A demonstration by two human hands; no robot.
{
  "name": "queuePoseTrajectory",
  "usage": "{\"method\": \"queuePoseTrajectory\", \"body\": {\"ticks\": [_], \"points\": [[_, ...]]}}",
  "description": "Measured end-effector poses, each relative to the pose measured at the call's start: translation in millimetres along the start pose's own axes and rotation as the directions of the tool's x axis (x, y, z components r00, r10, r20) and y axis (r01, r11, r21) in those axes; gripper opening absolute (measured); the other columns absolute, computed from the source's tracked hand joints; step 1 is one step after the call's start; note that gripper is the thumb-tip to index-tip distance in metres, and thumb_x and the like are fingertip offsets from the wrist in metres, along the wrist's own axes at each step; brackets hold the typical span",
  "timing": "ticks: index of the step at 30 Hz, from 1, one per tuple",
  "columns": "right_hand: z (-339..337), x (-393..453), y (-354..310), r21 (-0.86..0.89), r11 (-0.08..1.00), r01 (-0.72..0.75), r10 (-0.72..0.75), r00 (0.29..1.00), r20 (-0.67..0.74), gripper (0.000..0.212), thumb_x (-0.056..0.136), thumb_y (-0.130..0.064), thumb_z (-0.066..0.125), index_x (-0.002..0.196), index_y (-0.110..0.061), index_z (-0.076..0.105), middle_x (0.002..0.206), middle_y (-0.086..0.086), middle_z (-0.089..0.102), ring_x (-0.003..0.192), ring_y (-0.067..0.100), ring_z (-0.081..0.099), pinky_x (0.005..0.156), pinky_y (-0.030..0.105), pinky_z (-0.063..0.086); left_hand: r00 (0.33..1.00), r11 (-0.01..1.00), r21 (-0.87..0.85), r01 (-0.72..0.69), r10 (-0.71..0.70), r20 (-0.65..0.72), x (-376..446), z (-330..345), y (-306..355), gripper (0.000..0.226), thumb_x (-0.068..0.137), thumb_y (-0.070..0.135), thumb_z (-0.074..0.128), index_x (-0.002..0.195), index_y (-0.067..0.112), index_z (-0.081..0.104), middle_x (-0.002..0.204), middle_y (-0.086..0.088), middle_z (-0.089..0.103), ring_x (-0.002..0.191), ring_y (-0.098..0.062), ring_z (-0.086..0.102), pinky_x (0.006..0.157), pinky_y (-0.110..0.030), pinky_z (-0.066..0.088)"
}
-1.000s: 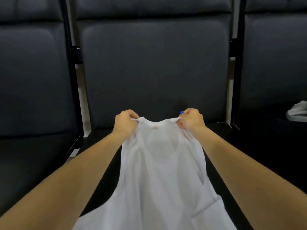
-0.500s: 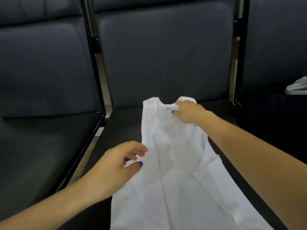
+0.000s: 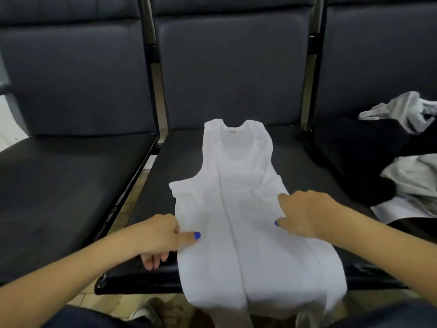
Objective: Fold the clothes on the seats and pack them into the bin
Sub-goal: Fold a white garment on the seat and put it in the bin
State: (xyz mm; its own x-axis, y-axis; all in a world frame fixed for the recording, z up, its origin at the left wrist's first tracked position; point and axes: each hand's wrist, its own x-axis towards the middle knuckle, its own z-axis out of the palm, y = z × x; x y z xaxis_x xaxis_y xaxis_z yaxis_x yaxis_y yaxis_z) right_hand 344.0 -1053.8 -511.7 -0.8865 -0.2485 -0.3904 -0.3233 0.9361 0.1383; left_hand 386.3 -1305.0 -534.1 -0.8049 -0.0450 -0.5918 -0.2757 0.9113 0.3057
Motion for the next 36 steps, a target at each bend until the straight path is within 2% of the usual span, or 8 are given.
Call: {"method": "queuePoseTrajectory", "body": {"ticks": [8,11,15,19,21,26,30,36], "points": [[28,3,18,0.034,0.995,-0.089,0.092,0.991,-0.094,0.032,0.098,-0.025,0.036,0.069,-0.016,0.027,0.073,-0.002,0.034,0.074,0.021,0.044,0.063,0.028,0.035,0.99,0.992,-0.02,-0.125,0.123,-0.062,8,15,-1,0.034,0.098,0.035,0.046,0.075,0.012,0.037,0.06,-0.002,0.052,0.031,-0.01,0.046,0.035,-0.02,0.037],[26,12,32,0.309,0.938,-0.155,0.178,0.983,-0.049,0.02,0.096,-0.017,0.036,0.078,-0.011,0.044,0.074,0.004,0.052,0.06,0.019,0.053,0.052,0.027,0.043,0.986,0.969,-0.199,-0.145,0.124,-0.113,4,11,-7,0.028,0.1,0.03,0.045,0.08,0.01,0.041,0.068,-0.005,0.059,0.04,-0.012,0.052,0.039,-0.022,0.043],[30,9,59,0.848,0.438,-0.298,0.242,0.948,0.208,0.02,0.1,-0.008,0.037,0.091,-0.004,0.054,0.078,0.013,0.061,0.06,0.023,0.061,0.046,0.028,0.054,0.982,0.793,-0.585,-0.168,0.081,-0.172,-6,-4,-24,0.018,0.097,0.018,0.05,0.084,0.008,0.055,0.084,-0.007,0.069,0.071,-0.014,0.066,0.06,-0.027,0.054],[39,-4,86,0.949,-0.094,-0.3,0.22,0.924,0.313,0.017,0.1,-0.003,0.039,0.091,-0.004,0.053,0.08,0.016,0.063,0.07,0.031,0.063,0.042,0.034,0.055,0.997,0.417,-0.906,-0.07,-0.003,-0.078,-11,-9,-50,0.007,0.093,0.009,0.052,0.089,0.007,0.058,0.089,-0.013,0.068,0.075,-0.02,0.068,0.058,-0.029,0.058],[41,-6,94,0.934,-0.205,-0.292,0.217,0.917,0.334,0.022,0.099,-0.004,0.037,0.084,-0.009,0.053,0.066,0.011,0.067,0.056,0.025,0.066,0.039,0.03,0.053,0.993,0.429,-0.902,-0.053,-0.072,-0.093,-11,-11,-61,0.003,0.092,0.01,0.053,0.092,0.009,0.056,0.089,-0.012,0.06,0.075,-0.023,0.059,0.055,-0.031,0.056],[45,-5,101,0.967,-0.045,-0.249,0.372,0.895,0.248,0.026,0.099,-0.006,0.039,0.078,-0.009,0.054,0.065,0.009,0.056,0.06,0.023,0.051,0.052,0.028,0.044,0.954,0.63,-0.771,-0.099,-0.16,-0.254,-13,-14,-76,0.028,0.089,0.007,0.06,0.068,0.012,0.041,0.055,-0.004,0.048,0.05,-0.015,0.044,0.042,-0.025,0.035],[44,-3,102,0.938,0.26,-0.228,0.427,0.899,0.1,0.021,0.099,-0.015,0.046,0.081,-0.008,0.053,0.065,0.01,0.049,0.055,0.022,0.045,0.042,0.023,0.038,0.944,0.786,-0.608,-0.106,-0.113,-0.311,-11,-17,-80,0.019,0.084,0.011,0.068,0.084,0.004,0.05,0.065,-0.012,0.058,0.062,-0.027,0.049,0.055,-0.034,0.037],[42,-5,107,0.776,0.548,-0.313,0.281,0.942,0.182,0.014,0.086,-0.009,0.066,0.095,-0.011,0.056,0.07,0.012,0.06,0.038,0.014,0.052,0.034,0.02,0.04,0.956,0.849,-0.523,-0.071,-0.092,-0.278,0,-22,-78,0.035,0.074,0.02,0.075,0.101,0.024,0.053,0.079,-0.01,0.072,0.064,-0.027,0.069,0.049,-0.037,0.053]]}}
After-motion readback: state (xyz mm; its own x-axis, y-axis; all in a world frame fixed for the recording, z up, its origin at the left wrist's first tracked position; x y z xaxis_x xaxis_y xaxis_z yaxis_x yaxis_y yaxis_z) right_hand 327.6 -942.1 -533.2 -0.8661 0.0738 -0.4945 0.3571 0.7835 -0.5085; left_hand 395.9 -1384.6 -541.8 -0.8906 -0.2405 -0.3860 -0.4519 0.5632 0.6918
